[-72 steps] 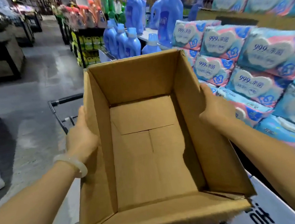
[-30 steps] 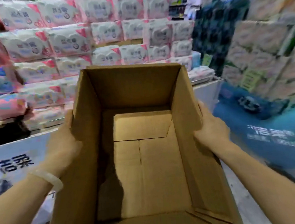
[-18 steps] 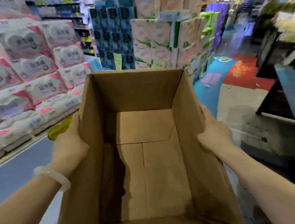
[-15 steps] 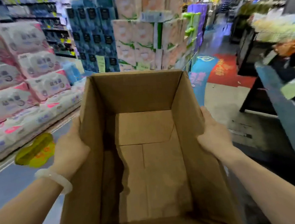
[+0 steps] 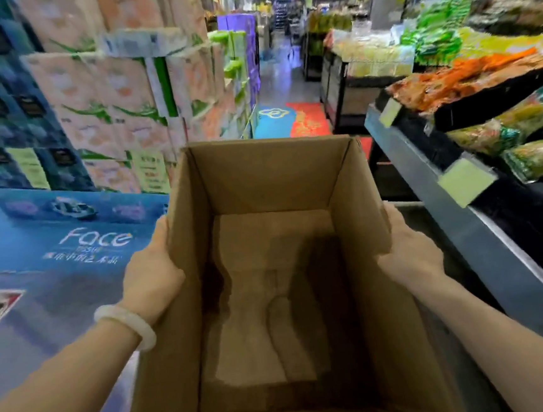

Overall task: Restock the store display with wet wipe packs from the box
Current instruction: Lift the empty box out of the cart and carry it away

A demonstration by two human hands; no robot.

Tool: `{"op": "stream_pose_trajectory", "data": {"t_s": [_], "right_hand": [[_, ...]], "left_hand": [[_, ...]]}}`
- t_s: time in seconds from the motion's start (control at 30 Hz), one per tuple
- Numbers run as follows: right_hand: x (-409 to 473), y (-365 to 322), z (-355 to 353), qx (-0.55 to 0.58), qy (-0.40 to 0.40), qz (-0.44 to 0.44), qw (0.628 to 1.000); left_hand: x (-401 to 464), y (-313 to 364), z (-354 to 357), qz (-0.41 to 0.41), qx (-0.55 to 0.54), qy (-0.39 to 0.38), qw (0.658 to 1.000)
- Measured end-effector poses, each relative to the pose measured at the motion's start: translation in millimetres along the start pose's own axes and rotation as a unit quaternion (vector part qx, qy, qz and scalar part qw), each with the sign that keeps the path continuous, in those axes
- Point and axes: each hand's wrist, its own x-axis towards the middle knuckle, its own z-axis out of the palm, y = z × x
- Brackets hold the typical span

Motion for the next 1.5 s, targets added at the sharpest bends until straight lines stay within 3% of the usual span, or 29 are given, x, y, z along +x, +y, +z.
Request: {"op": "stream_pose_trajectory", "data": {"t_s": [0.27, 0.6, 1.03, 1.3, 1.5], "right_hand": [[240, -15, 18, -0.007, 0.001, -0.006, 1.000], [530, -55, 63, -0.019, -0.005, 0.052, 0.998], [939, -60, 86, 0.003, 0.050, 0.115, 0.992], [1210, -70, 102, 0.014, 0.044, 0.086, 0.995], [1412, -85, 129, 0.019, 0.040, 0.079, 0.996]], "left_hand": [[216, 63, 85, -0.009, -0.039, -0.027, 0.999], [511, 138, 181, 0.004, -0.046, -0.045, 0.998], [920, 289, 326, 0.117, -0.075, -0.080, 0.987], [1149, 375, 417, 0.053, -0.077, -0.060, 0.994], [1324, 422, 490, 0.053, -0.082, -0.042, 0.994]]}}
